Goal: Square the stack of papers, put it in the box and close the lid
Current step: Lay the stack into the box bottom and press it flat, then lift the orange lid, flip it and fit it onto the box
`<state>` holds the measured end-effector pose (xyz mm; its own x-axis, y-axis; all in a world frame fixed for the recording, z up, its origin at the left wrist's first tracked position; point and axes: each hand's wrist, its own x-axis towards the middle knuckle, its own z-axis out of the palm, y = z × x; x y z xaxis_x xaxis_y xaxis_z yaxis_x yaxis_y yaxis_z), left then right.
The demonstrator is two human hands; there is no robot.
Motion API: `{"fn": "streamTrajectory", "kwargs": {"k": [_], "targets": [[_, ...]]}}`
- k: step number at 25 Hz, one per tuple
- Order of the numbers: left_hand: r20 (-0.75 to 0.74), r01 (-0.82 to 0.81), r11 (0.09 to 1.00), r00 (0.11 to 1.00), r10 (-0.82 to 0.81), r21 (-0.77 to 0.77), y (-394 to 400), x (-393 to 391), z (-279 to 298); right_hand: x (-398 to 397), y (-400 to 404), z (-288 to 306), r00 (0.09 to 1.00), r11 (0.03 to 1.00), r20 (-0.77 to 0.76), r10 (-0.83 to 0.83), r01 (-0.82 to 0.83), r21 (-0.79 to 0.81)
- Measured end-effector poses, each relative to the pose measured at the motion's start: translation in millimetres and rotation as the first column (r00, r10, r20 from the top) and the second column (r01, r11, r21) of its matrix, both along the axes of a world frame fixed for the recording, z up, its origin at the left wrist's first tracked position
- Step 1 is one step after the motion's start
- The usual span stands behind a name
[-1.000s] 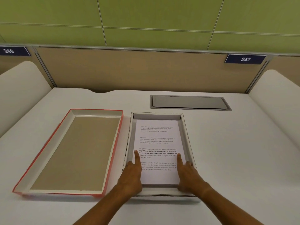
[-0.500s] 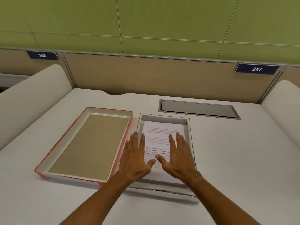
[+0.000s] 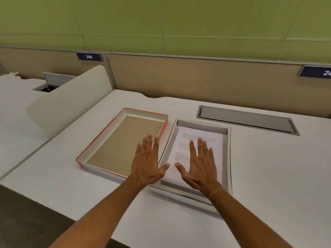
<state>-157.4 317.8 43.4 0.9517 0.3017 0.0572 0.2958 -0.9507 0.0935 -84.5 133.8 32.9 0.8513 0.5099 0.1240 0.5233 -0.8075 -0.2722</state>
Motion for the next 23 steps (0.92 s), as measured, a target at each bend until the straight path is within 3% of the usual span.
{"fn": "streamTrajectory", "kwargs": {"k": [7, 17, 23], "targets": [[-0.054, 0.022, 1.000, 0.998, -0.023, -0.020, 32, 13, -6, -3, 27, 11, 0.998, 0.999, 0.029, -0.050, 0.050, -0.016], [-0.042, -0.086, 0.923, 0.996, 0.076, -0.375, 76, 40, -23, -15, 75, 0, 0.974, 0.975, 0.038, -0.222, 0.223, -0.013], [-0.026, -0.054, 0.885, 0.999, 0.047, -0.462, 84, 47, -6, -19, 84, 3, 0.954, 0.955, 0.019, -0.298, 0.298, 0.003]]}}
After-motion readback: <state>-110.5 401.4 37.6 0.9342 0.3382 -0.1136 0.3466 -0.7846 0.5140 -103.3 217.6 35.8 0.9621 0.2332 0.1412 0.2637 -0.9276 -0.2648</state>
